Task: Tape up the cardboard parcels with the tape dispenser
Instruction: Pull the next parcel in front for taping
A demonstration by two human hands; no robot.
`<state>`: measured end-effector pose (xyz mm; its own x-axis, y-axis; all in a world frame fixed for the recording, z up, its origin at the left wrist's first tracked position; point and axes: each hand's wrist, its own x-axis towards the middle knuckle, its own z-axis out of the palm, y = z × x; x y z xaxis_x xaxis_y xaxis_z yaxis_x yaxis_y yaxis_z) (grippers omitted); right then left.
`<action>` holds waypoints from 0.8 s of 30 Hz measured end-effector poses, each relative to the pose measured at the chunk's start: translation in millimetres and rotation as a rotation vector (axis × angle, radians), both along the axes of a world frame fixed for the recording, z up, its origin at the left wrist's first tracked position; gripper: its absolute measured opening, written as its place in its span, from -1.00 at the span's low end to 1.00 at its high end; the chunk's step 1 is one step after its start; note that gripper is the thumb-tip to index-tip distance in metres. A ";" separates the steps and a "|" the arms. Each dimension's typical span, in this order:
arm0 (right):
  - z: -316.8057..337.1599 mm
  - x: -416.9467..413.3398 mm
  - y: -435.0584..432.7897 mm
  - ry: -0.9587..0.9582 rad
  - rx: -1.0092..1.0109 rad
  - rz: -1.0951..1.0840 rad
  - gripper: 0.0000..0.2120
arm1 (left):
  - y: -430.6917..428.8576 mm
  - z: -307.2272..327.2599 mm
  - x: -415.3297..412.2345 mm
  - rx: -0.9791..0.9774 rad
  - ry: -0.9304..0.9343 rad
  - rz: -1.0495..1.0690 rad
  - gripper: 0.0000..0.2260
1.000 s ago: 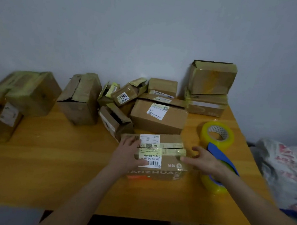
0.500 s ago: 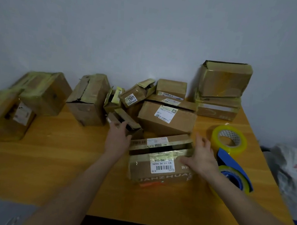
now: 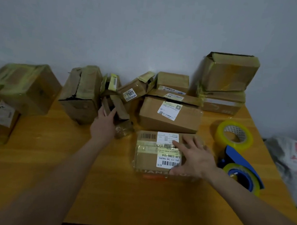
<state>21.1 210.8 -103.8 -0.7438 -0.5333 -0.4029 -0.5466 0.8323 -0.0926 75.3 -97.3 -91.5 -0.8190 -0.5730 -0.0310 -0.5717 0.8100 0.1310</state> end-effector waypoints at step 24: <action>-3.8 -18.8 164.3 -0.208 -0.016 -0.724 -0.61 | 140.8 -37.4 49.9 0.020 -0.188 -0.660 -0.41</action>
